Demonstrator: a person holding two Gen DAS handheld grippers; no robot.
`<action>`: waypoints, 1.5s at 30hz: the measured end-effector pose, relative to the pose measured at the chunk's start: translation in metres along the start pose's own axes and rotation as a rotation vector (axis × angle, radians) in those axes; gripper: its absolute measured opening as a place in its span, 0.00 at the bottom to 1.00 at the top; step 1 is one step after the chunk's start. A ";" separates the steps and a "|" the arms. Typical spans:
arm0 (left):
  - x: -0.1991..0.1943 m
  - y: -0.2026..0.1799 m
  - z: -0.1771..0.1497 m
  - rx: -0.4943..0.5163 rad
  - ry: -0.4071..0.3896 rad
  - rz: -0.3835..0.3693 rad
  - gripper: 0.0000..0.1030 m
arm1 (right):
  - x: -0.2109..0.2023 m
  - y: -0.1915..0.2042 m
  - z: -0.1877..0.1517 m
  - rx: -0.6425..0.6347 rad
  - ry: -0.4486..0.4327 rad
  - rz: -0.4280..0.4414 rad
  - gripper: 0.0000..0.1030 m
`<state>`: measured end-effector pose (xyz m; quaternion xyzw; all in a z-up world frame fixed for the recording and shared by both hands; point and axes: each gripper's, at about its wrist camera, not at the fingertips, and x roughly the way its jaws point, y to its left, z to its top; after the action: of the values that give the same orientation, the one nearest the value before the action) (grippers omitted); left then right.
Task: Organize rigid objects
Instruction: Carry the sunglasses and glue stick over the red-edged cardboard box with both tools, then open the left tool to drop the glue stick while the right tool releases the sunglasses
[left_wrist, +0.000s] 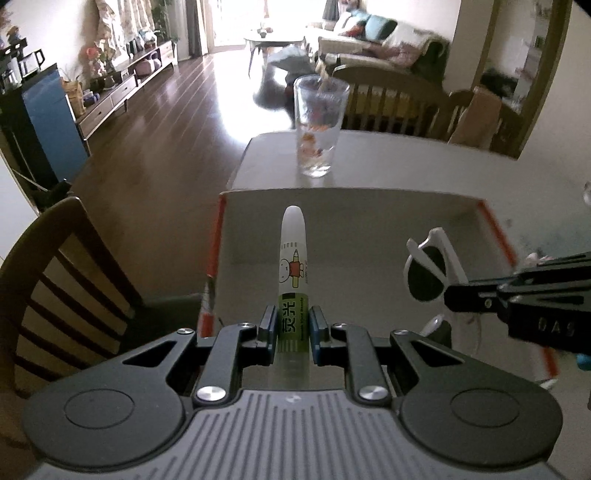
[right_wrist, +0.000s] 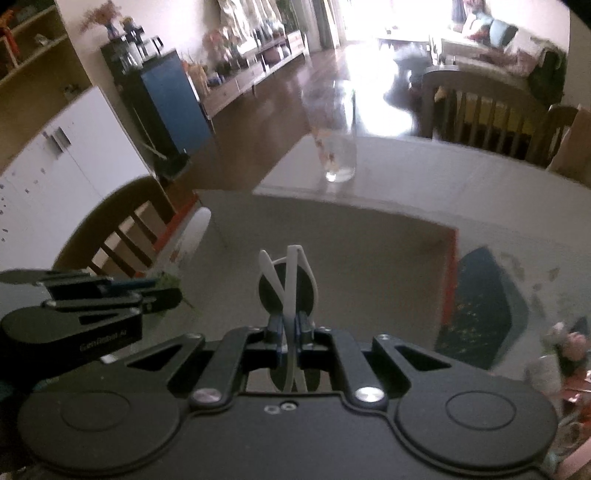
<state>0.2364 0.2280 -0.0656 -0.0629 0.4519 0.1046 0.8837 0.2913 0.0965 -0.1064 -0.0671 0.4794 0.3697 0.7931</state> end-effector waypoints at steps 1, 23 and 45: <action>0.005 0.001 0.002 0.015 0.011 0.007 0.17 | 0.008 0.001 0.001 0.010 0.016 0.002 0.06; 0.061 0.011 0.009 0.107 0.097 0.021 0.17 | 0.076 0.005 0.001 0.041 0.180 -0.034 0.17; 0.002 0.005 -0.002 0.061 0.006 -0.031 0.17 | 0.006 0.017 -0.010 0.011 0.077 0.010 0.24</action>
<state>0.2352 0.2326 -0.0683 -0.0432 0.4565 0.0769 0.8853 0.2752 0.1071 -0.1122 -0.0745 0.5120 0.3683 0.7724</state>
